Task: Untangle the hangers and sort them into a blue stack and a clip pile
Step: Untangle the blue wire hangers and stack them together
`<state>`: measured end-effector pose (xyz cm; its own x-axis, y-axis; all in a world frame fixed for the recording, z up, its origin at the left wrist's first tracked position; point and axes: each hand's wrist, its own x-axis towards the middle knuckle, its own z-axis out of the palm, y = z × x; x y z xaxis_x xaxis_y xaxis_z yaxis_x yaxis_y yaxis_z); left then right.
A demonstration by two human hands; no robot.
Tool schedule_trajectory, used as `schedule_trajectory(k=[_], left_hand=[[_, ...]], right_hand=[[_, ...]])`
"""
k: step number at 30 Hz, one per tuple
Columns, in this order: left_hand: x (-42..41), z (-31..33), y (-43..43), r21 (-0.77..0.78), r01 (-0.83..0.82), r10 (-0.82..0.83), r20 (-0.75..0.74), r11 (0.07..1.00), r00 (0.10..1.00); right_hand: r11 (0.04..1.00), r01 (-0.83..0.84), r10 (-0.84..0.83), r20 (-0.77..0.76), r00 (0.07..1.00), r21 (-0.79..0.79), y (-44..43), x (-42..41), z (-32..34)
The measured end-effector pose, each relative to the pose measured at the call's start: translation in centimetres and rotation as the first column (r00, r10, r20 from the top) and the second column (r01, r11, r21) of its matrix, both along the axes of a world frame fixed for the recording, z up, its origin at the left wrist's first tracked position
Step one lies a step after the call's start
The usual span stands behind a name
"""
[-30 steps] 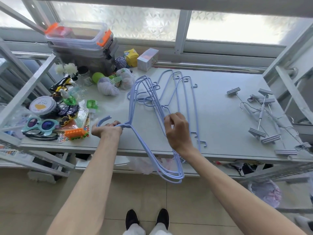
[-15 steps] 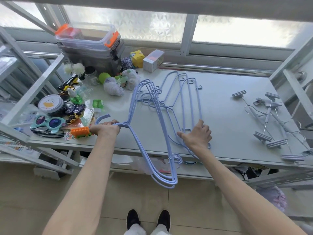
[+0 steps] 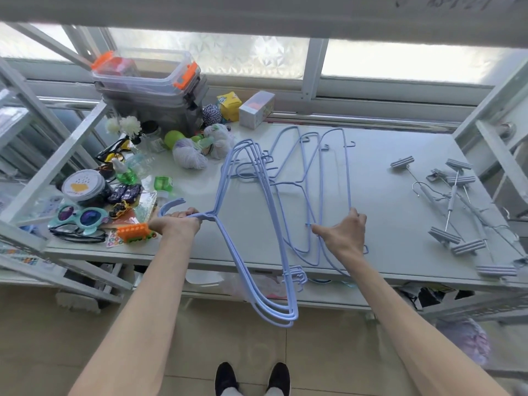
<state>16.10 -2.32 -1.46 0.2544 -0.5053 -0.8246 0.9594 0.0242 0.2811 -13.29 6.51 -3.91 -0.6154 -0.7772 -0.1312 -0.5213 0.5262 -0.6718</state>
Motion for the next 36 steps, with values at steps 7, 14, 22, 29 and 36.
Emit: schedule_trajectory(k=[7, 14, 22, 29, 36], left_hand=[[-1.1, 0.2, 0.1, -0.02, 0.026, -0.026, -0.005, 0.999, 1.0], [-2.6, 0.4, -0.2, -0.041, 0.05, -0.051, -0.017, 0.998, 0.999], [-2.8, -0.3, -0.9, -0.056, 0.059, -0.062, -0.051, 0.997, 0.997], [-3.0, -0.9, -1.1, -0.038, 0.064, -0.064, -0.022, 0.997, 0.998], [-3.4, -2.5, -0.9, -0.072, 0.054, -0.058, -0.051, 0.996, 0.997]], right_hand=[[0.991, 0.131, -0.13, 0.045, 0.99, -0.012, -0.2, -1.3, 0.5], [0.996, 0.082, -0.082, 0.009, 0.997, -0.042, 0.1, -1.4, 1.6], [0.983, 0.178, -0.178, 0.0, 0.984, -0.042, 0.1, -2.3, 2.3], [0.985, 0.155, -0.151, 0.055, 0.987, -0.072, 0.3, -1.5, 3.3], [0.997, -0.048, 0.051, 0.049, 0.998, -0.055, 0.8, 2.4, 4.1]])
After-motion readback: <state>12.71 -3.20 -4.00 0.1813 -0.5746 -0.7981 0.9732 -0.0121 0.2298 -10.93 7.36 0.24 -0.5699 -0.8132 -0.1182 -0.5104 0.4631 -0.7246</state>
